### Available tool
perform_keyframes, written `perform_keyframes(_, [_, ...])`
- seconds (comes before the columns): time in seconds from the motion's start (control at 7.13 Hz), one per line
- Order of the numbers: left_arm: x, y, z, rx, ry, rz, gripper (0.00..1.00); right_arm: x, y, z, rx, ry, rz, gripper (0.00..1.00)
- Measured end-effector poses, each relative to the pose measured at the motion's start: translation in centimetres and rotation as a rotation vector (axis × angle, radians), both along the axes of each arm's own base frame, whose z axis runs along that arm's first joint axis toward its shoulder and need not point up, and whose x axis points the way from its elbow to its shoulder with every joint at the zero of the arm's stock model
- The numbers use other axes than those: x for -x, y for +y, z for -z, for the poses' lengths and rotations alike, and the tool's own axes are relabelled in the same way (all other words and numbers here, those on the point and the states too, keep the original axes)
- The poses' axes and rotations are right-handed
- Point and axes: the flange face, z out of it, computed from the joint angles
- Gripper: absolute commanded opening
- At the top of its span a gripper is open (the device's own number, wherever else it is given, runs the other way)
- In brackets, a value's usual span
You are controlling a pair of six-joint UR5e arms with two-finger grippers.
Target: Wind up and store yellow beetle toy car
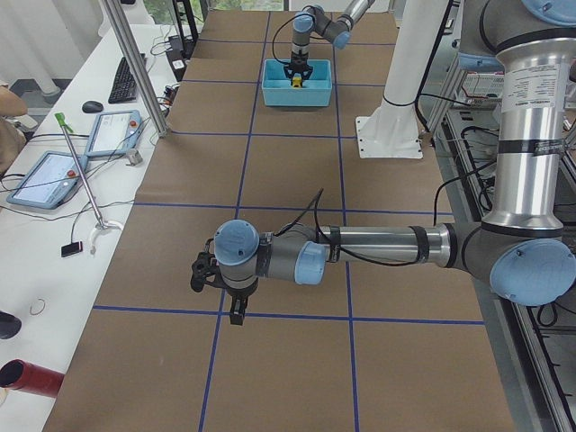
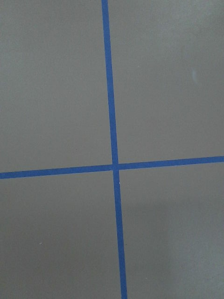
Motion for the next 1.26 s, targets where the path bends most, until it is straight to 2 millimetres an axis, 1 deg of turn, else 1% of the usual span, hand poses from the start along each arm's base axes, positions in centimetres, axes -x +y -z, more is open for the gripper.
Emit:
perform_keyframes(0.28, [0.0,0.0,0.1,-0.001,0.000,0.000,1.00,-0.1,0.3,1.0,-0.012,-0.042,0.008,1.00])
perform_keyframes(0.42, [0.0,-0.1,0.1,-0.002,0.000,0.000,1.00,-0.9,0.7,2.2,-0.014,-0.074,0.014,1.00])
perform_keyframes(0.56, [0.0,-0.1,0.1,-0.002,0.000,0.000,1.00,-2.5,1.0,3.8,-0.009,-0.113,0.011,1.00])
perform_keyframes(0.7, [0.0,0.0,0.0,-0.001,0.000,0.000,1.00,-4.9,0.6,5.3,0.029,-0.154,-0.034,1.00])
perform_keyframes(0.84, [0.0,0.0,0.0,-0.001,0.000,0.000,1.00,-8.0,-0.8,6.3,0.110,-0.198,-0.127,1.00])
perform_keyframes(0.98, [0.0,0.0,0.1,-0.001,0.000,0.000,1.00,-11.9,-3.1,6.5,0.200,-0.218,-0.240,1.00])
perform_keyframes(1.12, [0.0,-0.1,0.1,-0.002,0.000,0.000,1.00,-16.2,-5.8,5.6,0.296,-0.195,-0.367,1.00])
perform_keyframes(1.26, [0.0,-0.1,0.1,-0.003,0.000,0.000,1.00,-20.5,-8.2,3.7,0.402,-0.155,-0.496,1.00])
